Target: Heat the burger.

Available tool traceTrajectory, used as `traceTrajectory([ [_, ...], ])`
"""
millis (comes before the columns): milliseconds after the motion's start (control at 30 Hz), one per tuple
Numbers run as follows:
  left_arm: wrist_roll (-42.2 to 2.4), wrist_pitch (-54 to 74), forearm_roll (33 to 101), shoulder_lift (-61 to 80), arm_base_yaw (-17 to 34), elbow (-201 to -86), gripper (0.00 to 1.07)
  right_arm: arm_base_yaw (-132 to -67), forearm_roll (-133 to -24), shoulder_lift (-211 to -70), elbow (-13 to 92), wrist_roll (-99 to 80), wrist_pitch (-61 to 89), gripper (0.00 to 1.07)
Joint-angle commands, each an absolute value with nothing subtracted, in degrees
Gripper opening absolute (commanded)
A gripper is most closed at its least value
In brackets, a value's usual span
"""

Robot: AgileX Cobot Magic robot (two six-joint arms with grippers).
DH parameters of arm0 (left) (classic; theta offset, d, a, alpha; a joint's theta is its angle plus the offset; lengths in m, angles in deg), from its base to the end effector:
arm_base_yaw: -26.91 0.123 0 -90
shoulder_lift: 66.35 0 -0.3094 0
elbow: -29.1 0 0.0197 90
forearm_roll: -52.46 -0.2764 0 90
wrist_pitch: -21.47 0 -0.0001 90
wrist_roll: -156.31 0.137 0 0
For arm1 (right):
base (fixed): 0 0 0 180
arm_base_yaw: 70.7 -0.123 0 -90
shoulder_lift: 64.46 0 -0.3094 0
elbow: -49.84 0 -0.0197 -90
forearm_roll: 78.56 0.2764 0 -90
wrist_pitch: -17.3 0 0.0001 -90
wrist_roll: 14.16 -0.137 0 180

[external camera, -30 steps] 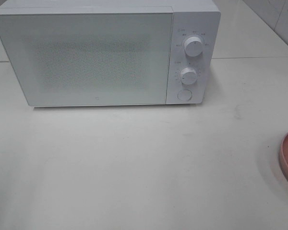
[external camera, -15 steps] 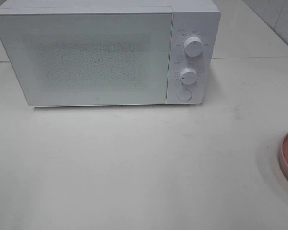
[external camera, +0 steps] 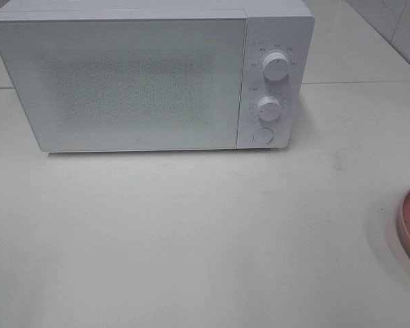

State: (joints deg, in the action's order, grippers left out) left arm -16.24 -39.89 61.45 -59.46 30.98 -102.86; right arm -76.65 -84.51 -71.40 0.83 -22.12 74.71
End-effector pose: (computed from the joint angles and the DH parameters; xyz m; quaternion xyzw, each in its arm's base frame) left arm 0.0309 -0.0166 0.2755 0.0294 0.8463 -0.0250 0.5313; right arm 0.0373 -0.0082 0.2776 0.0153 0.8343 0.0149 0.5508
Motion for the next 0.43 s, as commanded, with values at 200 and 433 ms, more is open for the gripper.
traceTrajectory([
  [200,-16.29,-39.95,61.62,-60.95,30.92,-102.75,0.96,-76.2,-84.69,-69.97,0.71,-21.26,74.6,0.75],
  [433,-16.29,-39.95,61.62,-60.95,30.92,-102.75,0.96,-76.2,-84.69,-69.97,0.71,-21.26,74.6,0.75],
])
